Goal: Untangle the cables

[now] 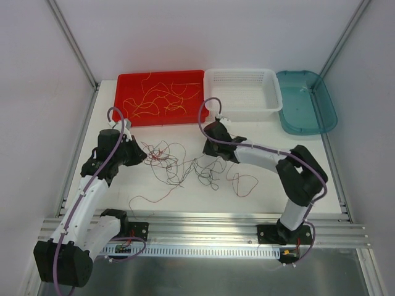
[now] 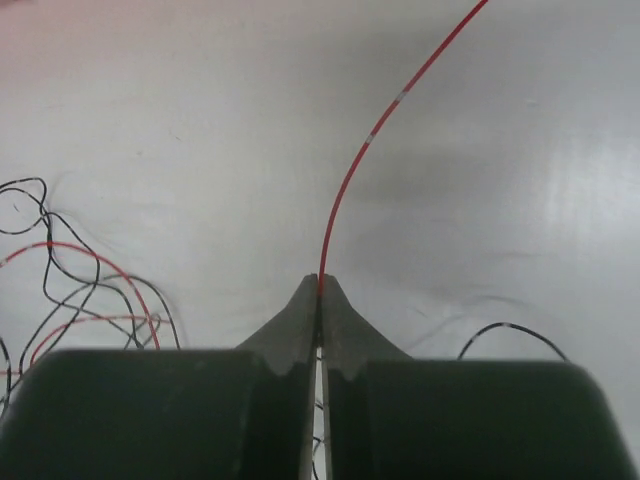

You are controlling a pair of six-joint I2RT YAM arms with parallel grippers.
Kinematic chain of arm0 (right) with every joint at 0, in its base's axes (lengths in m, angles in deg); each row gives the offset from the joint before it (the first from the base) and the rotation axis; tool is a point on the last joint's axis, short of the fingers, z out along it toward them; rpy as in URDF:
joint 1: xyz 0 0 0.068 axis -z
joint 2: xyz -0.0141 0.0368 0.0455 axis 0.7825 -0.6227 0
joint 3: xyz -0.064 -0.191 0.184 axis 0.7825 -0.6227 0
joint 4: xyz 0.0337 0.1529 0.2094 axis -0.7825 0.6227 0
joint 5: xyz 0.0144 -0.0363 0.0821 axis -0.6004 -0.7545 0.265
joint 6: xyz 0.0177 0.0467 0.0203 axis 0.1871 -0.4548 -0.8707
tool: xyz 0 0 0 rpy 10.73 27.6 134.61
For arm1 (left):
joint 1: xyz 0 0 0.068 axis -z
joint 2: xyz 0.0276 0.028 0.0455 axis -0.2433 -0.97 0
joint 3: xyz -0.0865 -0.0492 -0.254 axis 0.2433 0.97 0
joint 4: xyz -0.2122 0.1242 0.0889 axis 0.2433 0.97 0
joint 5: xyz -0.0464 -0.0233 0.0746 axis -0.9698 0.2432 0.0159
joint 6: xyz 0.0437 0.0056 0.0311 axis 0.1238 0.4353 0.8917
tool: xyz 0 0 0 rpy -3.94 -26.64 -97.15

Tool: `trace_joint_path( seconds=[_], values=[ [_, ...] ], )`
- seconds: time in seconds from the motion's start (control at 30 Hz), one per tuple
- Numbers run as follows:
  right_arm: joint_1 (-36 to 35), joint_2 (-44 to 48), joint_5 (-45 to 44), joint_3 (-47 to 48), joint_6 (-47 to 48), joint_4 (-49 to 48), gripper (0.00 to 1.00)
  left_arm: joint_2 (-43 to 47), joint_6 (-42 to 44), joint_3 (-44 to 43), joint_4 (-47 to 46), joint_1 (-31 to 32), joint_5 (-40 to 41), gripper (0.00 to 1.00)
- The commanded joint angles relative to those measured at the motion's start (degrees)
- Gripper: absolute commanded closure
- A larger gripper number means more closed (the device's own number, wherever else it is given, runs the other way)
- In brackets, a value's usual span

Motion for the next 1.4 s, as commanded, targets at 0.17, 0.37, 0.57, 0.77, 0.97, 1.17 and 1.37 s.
trace_joint_path(
  seconds=[0.17,0.37,0.57,0.77,0.97,1.17,1.37],
  values=[
    [7.5,27.1,-12.2,-4.4,10.4,14.3,0.99,1.7,0.5,0.7,-0.2,0.0,6.4,0.99],
    [17.2,42.0,-10.8,-5.8,15.9,21.9,0.99,1.8,0.1,0.4,0.9,0.0,9.8,0.98],
    [27.2,51.1,-5.8,-3.4,20.8,28.7,0.99,1.4,-0.1,0.1,1.7,0.0,12.5,0.98],
    [35.3,55.5,-1.4,3.2,24.6,34.6,0.99,1.1,-0.5,-0.2,3.4,-0.4,18.2,0.98],
    [41.3,54.8,4.1,11.3,26.7,38.0,0.99,-0.4,-1.5,-1.2,6.8,-1.8,24.9,0.98],
    [53.5,53.4,8.6,19.4,25.9,39.7,0.99,-1.0,-3.3,-1.4,8.3,-7.1,26.7,0.99],
    [65.3,50.3,20.7,24.2,18.5,38.9,0.99,-1.2,-4.7,-1.4,8.4,-15.4,26.0,0.98]
  ],
)
